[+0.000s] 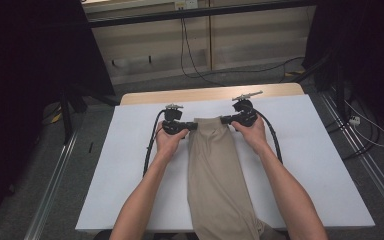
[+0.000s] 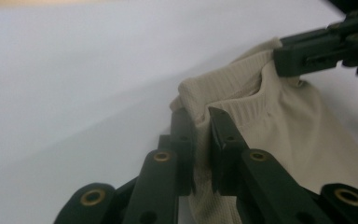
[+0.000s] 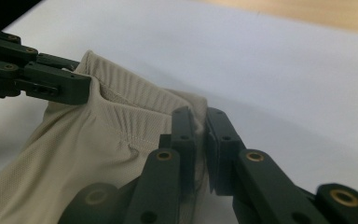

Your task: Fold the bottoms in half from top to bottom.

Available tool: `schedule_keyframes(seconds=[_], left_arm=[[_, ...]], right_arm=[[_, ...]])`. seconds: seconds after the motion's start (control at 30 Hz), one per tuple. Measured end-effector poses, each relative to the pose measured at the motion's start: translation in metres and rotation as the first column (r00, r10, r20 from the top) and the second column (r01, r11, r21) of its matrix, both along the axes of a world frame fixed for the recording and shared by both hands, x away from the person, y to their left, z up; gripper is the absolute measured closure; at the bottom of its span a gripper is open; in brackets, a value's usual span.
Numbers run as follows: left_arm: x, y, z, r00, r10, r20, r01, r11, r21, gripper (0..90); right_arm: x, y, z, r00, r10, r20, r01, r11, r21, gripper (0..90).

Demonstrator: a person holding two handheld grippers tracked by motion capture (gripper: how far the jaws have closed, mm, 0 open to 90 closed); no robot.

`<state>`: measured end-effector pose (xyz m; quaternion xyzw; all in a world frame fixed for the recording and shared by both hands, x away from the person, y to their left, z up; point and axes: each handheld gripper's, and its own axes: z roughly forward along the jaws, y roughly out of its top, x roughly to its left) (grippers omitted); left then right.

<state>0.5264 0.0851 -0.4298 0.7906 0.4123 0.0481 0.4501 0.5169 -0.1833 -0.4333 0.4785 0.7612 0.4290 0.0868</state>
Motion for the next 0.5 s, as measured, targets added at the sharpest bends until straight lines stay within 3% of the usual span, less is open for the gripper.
schedule_keyframes(seconds=[0.13, 0.23, 0.27, 0.5], left_arm=[[0.006, -0.006, 0.029, 0.997, 0.001, 0.078, 0.0, 0.9999, -0.012, 81.7], [0.012, -0.008, 0.051, 0.9933, 0.008, 0.115, -0.005, 0.9994, -0.034, 81.6], [0.014, -0.009, 0.058, 0.9917, 0.007, 0.128, -0.004, 0.9997, -0.024, 81.6], [0.026, -0.024, 0.109, 0.9721, 0.006, 0.235, 0.001, 0.9996, -0.028, 81.6]], right_arm=[[0.002, -0.01, 0.025, 0.9975, -0.028, 0.065, 0.025, 0.9986, 0.047, 83.8], [0.004, -0.016, 0.047, 0.9942, -0.032, 0.102, 0.024, 0.9963, 0.082, 83.8], [0.005, -0.018, 0.054, 0.9928, -0.034, 0.115, 0.023, 0.9953, 0.094, 83.8], [0.015, -0.03, 0.105, 0.9782, -0.069, 0.196, 0.047, 0.9923, 0.114, 83.7]])
